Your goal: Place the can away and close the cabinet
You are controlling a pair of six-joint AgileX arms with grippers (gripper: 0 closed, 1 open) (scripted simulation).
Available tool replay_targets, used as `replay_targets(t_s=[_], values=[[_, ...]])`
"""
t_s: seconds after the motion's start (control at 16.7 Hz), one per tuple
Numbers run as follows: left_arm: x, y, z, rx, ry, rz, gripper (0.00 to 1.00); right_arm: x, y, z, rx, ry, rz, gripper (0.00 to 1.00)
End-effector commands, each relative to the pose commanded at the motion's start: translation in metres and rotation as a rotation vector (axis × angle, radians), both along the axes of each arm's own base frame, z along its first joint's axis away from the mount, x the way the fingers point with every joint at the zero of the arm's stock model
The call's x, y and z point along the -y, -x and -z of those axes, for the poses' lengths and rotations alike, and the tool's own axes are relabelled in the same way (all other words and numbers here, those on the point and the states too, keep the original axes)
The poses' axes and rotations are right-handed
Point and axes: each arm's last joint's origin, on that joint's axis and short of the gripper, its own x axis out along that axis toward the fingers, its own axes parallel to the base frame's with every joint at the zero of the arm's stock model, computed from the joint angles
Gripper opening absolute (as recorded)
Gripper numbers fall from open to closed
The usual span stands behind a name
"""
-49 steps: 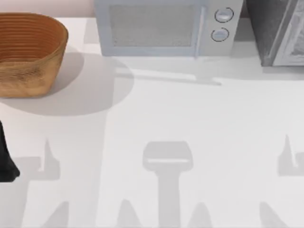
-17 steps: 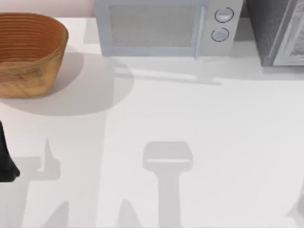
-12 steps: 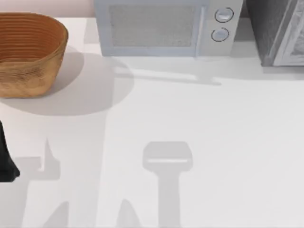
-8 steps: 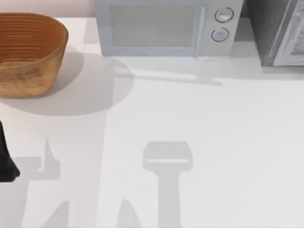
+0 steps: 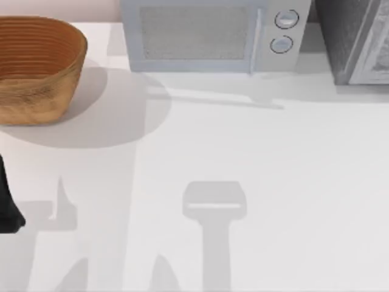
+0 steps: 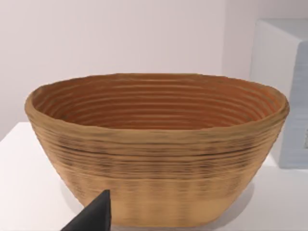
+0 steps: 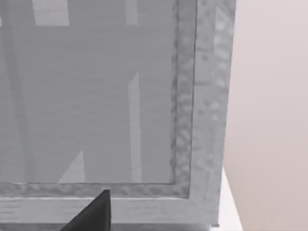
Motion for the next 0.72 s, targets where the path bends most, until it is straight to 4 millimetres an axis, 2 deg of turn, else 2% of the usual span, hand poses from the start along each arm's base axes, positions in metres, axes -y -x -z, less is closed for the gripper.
replay_targets(t_s=[0.18,0.42,0.54,0.72], values=[[0.000,0.000,0.000,0.000,0.000,0.000,1.00,0.020,-0.012,-0.040,0.000,0.000,0.000,1.00],[0.000,0.000,0.000,0.000,0.000,0.000,1.00,0.037,-0.022,-0.115,0.000,0.000,0.000,1.00],[0.000,0.000,0.000,0.000,0.000,0.000,1.00,0.037,-0.021,-0.156,0.000,0.000,0.000,1.00],[0.000,0.000,0.000,0.000,0.000,0.000,1.00,0.026,-0.015,-0.216,0.000,0.000,0.000,1.00]])
